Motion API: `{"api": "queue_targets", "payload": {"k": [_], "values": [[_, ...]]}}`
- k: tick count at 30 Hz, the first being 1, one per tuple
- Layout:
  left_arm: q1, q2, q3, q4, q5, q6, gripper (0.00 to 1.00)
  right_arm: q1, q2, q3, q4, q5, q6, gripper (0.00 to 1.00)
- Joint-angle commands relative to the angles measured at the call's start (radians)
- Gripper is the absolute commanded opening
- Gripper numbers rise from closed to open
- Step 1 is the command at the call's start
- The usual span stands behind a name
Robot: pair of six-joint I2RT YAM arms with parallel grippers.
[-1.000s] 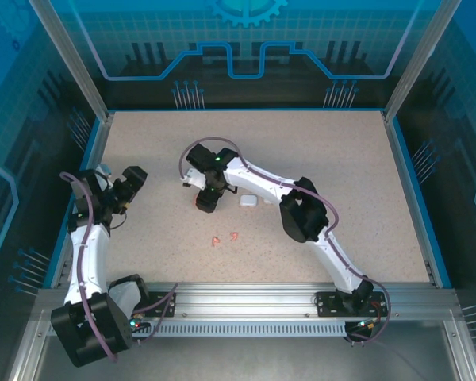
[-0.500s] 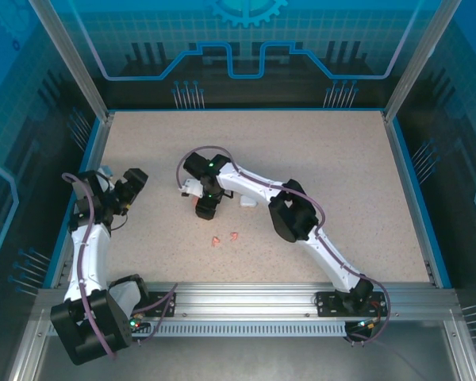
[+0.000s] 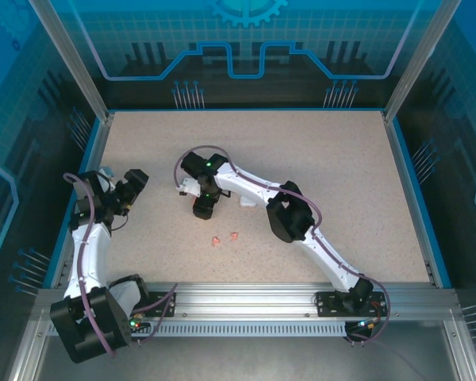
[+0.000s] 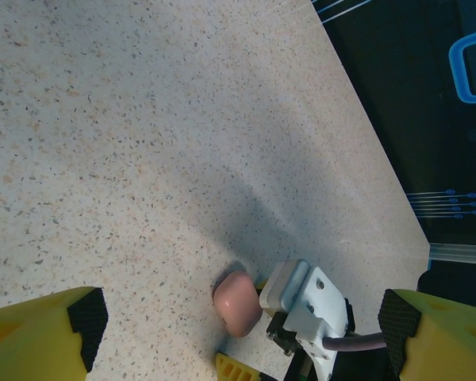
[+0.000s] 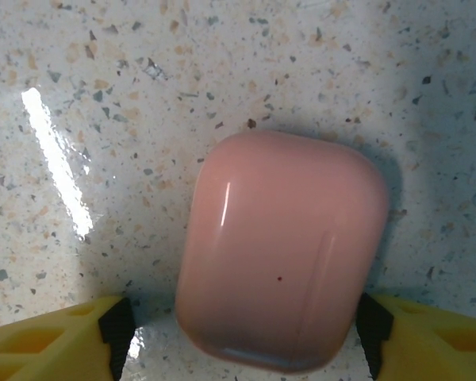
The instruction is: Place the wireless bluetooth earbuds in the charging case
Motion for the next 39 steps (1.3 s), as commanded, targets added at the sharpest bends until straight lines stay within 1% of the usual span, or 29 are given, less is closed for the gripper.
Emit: {"api": "queue_targets", "payload": {"k": [1,5,11,16,22,27,30,35,37,39], "values": [[0.008,0.002,-0.012,0.018,0.029,-0.006,0.91,0.005,0.04,0.035,0.025,-0.015,0.047,0.79],[0.008,0.002,-0.014,0.022,0.031,-0.008,0.91,-0.001,0.047,0.051,0.034,-0.045,0.087,0.79],[0.008,-0.001,-0.018,0.027,0.034,-0.009,0.91,-0.004,0.063,0.064,0.023,-0.029,0.102,0.77],[0.008,-0.004,-0.022,0.027,0.038,-0.009,0.91,-0.005,0.066,0.061,0.002,-0.016,0.093,0.72],[0.008,-0.006,-0.03,0.039,0.06,-0.009,0.9,-0.007,0.026,0.03,0.009,-0.012,0.084,0.58],[0.007,-0.001,-0.036,0.067,0.11,-0.015,0.89,-0.016,-0.085,-0.079,0.087,-0.022,0.078,0.54],[0.008,0.012,-0.037,0.106,0.19,-0.033,0.88,-0.029,-0.182,-0.181,0.156,-0.028,0.07,0.53],[-0.013,0.04,-0.034,0.178,0.32,-0.069,0.86,-0.054,-0.405,-0.424,0.3,-0.031,0.057,0.52],[-0.033,0.057,-0.031,0.226,0.377,-0.091,0.86,-0.063,-0.502,-0.533,0.367,-0.03,0.055,0.52],[-0.062,0.084,-0.033,0.313,0.463,-0.134,0.86,-0.076,-0.606,-0.652,0.438,-0.032,0.051,0.52]]}}
